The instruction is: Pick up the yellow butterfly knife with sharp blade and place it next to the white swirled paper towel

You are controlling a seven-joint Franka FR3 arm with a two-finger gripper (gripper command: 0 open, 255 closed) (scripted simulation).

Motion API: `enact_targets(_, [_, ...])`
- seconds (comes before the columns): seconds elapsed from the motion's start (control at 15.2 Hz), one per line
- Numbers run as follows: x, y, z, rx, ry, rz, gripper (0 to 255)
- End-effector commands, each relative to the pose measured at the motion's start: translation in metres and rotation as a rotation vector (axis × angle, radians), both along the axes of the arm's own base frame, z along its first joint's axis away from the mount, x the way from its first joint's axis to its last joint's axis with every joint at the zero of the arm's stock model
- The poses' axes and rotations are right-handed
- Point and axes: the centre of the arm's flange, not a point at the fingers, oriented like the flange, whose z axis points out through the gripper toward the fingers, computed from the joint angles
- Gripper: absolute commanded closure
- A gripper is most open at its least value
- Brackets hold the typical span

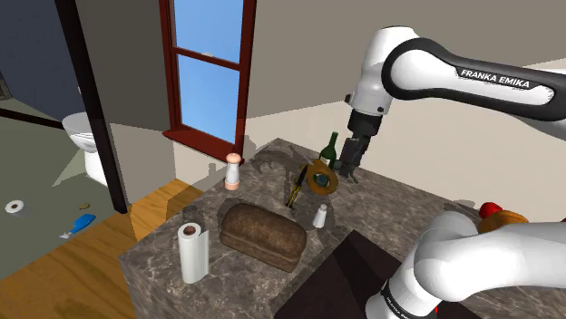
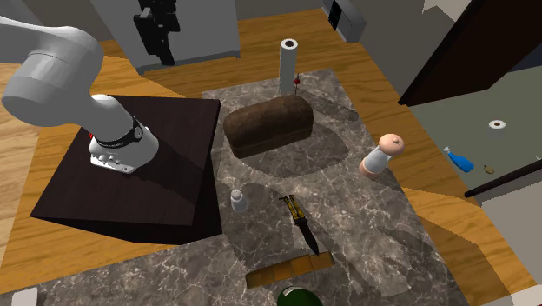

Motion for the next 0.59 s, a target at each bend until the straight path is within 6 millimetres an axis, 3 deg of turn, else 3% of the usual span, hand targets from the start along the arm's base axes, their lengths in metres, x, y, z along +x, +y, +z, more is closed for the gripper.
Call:
enact_targets(0.0, [0.000, 0.000, 0.000, 0.000, 0.000, 0.000, 0])
enact_targets(0.53, [0.090, -0.004, -0.060, -0.043, 0.040, -0.260, 0])
